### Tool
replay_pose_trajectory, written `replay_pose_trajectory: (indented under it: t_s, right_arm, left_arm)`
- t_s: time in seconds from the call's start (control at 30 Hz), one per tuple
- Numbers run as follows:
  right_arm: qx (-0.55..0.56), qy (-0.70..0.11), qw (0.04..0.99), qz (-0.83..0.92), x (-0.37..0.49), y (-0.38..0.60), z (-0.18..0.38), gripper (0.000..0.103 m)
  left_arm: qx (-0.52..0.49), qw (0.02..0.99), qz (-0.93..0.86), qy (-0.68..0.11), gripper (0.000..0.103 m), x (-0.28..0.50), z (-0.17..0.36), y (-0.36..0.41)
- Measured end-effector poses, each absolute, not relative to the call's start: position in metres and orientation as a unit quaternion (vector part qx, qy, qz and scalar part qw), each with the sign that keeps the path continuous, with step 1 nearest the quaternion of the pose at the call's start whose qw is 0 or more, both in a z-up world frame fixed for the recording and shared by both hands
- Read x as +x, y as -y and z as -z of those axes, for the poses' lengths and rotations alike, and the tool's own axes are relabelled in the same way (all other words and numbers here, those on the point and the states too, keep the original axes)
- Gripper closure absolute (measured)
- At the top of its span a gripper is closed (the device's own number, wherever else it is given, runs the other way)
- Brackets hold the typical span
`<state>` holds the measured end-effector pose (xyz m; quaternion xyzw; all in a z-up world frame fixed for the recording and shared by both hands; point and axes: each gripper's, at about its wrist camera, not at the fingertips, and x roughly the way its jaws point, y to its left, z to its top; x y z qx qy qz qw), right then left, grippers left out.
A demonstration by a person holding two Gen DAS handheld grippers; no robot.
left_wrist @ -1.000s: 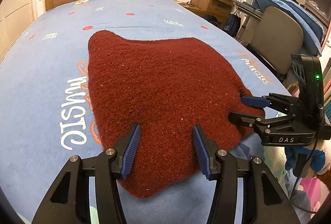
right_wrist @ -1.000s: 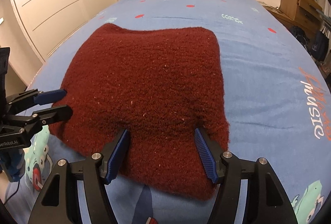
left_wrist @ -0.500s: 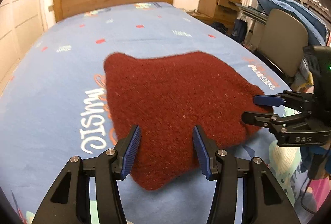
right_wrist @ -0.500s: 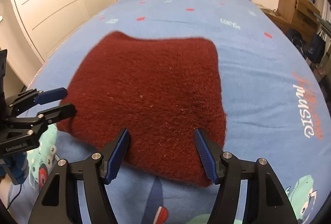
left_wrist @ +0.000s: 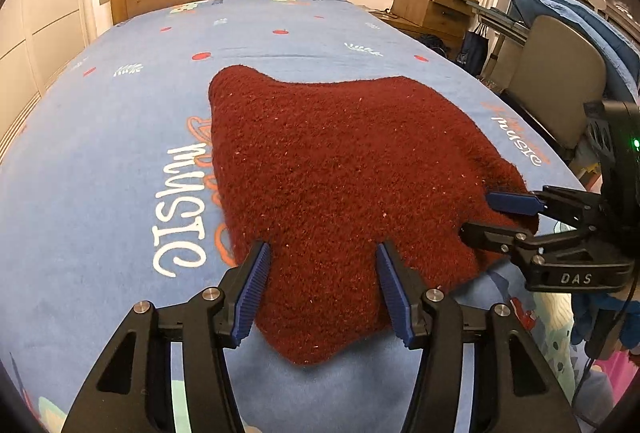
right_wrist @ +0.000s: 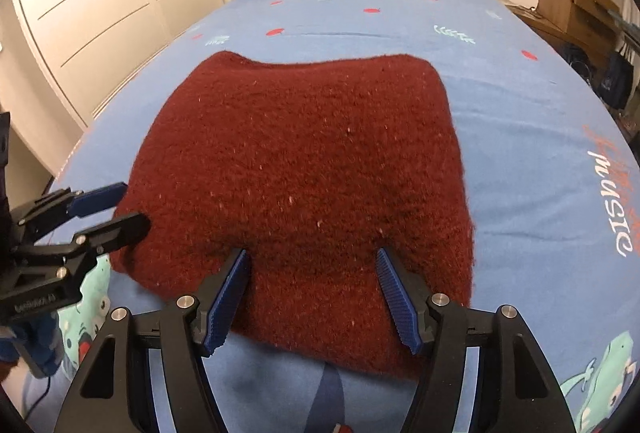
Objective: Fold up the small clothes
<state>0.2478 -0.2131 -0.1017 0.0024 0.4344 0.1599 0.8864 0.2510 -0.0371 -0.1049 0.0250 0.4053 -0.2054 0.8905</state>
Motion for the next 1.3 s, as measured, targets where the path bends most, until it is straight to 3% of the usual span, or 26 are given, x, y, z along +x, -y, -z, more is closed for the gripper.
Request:
replay_pose_trajectory:
  t_s: [1.03,1.2,1.3]
  right_arm:
    - [0.041,-0.403,0.904,-0.139,0.241,0.247,0.065,0.035]
    - [0.058,-0.407,0.901,-0.138,0.251,0.252,0.070,0.030]
    - [0.058,-0.406,0.901,-0.140,0.255,0.251,0.070,0.026]
  left_arm:
    - [0.014,0.905,0.167,-0.391,0.039,0.251,0.084,0.008]
    - [0.012,0.903,0.164,-0.396,0.039,0.259,0.087,0.009]
    - [0.001,0.902,0.160,-0.401,0.030,0.264,0.090,0.007]
